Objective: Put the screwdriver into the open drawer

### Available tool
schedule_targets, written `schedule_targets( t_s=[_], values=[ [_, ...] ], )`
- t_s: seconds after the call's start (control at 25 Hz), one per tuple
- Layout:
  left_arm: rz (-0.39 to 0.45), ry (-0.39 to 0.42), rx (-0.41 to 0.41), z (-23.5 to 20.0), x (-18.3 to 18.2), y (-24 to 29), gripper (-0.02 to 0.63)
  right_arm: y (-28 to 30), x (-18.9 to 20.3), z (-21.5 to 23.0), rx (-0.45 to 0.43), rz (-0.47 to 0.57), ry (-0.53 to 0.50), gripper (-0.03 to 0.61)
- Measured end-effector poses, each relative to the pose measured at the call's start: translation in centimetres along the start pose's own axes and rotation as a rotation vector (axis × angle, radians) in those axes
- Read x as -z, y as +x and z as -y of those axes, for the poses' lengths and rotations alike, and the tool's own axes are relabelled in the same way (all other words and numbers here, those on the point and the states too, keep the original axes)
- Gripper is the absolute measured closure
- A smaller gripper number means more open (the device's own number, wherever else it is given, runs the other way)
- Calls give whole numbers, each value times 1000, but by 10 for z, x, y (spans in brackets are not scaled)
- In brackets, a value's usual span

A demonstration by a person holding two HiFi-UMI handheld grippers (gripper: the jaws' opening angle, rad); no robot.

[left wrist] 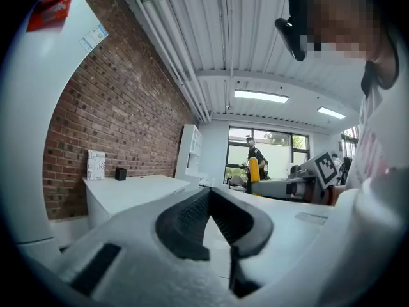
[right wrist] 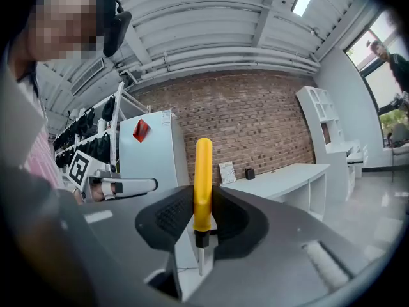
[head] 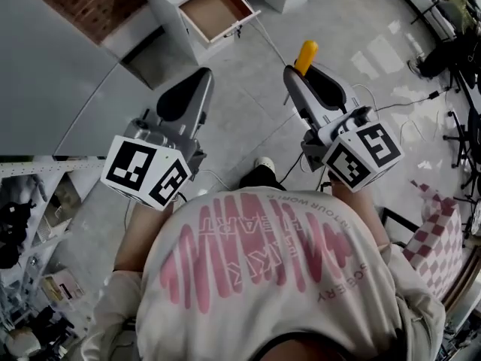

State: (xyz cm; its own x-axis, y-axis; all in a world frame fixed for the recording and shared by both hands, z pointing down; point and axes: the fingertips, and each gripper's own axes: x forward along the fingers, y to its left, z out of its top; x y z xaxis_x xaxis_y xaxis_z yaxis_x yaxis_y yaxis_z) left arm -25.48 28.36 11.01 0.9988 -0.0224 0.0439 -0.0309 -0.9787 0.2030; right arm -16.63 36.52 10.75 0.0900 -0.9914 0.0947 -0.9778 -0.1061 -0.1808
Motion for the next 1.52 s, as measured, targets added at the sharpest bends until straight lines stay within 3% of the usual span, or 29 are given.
schedule_targets(
  t_s=[0.36,0.68,1.16,1.52],
  values=[
    [74,-11,-128,13,-7,73,609,4,-20,87,-107,-11,-11,479],
    [82,-30,-216,-1,-4,92,609,15,-3,119,-160,-45,67,479],
    [77,-68,-147,-65,4,154,609,87,13,152,-162,-110,95,479],
    [70,-79,-65,-170,-28,216,609,205,-19,182,-135,-86,84,479]
  ],
)
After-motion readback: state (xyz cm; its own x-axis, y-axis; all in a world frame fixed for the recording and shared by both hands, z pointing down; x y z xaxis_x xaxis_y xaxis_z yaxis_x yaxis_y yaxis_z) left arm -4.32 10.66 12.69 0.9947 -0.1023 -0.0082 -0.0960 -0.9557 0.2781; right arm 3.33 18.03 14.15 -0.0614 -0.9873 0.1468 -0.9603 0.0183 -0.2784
